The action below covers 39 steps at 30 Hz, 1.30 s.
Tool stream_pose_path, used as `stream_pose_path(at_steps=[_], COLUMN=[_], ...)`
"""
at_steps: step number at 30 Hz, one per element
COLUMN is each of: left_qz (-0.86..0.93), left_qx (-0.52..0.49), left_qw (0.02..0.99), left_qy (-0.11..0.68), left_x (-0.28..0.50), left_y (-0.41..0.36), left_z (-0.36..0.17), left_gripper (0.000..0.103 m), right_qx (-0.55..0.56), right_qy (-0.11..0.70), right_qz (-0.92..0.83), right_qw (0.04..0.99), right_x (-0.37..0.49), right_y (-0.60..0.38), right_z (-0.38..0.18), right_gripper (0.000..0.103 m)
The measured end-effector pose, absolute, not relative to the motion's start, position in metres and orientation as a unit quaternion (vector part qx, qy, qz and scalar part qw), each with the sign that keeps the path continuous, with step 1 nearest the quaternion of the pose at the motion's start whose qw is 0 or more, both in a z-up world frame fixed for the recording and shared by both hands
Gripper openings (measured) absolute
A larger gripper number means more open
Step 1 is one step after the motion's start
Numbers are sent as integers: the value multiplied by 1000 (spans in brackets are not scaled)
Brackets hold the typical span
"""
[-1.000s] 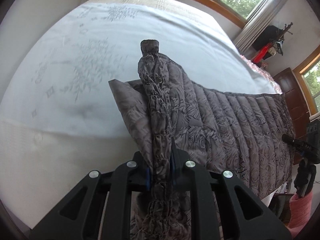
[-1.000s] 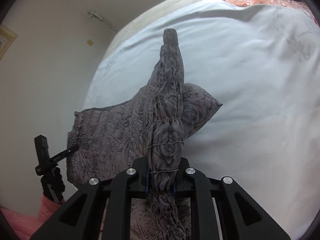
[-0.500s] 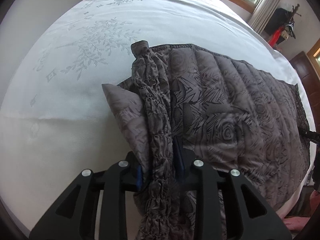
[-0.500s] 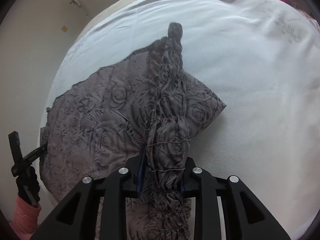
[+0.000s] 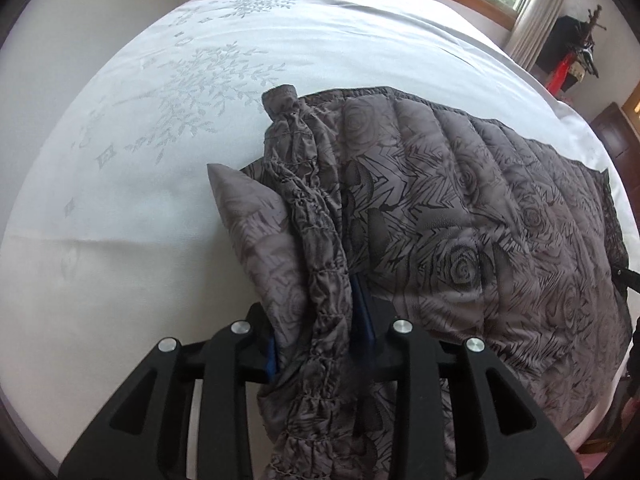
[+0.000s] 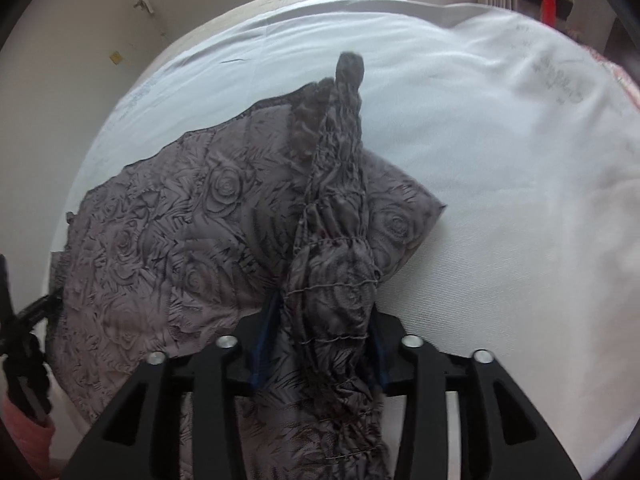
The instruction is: Fold large clothes
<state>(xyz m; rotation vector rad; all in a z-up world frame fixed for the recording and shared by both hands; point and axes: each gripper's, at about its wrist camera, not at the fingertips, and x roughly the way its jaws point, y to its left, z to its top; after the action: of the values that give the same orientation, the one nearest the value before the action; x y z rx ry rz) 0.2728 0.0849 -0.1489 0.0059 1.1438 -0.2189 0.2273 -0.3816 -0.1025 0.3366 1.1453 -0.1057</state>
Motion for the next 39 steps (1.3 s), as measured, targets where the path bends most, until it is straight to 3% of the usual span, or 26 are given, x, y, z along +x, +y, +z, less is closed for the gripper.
stream_pose_path(at_steps=[5, 9, 14, 30, 39], left_qz=[-82, -51, -66, -74, -82], left_qx=[-12, 35, 48, 87, 73], left_qw=[836, 860, 872, 846, 841], left_qy=[542, 507, 483, 521, 530], left_x=[271, 255, 244, 227, 241], left_y=[101, 98, 67, 30, 34], left_z=[-121, -85, -55, -130, -130], left_gripper=[35, 33, 37, 39, 39], right_qx=[96, 80, 52, 76, 97], right_qy=[529, 502, 498, 540, 547], right_qz=[-86, -70, -56, -50, -57], right_qw=[839, 858, 864, 837, 830], right_x=[208, 188, 173, 165, 161], right_y=[-371, -355, -327, -326, -335], right_z=[-64, -33, -28, -106, -96], right_gripper=[48, 48, 44, 39, 39])
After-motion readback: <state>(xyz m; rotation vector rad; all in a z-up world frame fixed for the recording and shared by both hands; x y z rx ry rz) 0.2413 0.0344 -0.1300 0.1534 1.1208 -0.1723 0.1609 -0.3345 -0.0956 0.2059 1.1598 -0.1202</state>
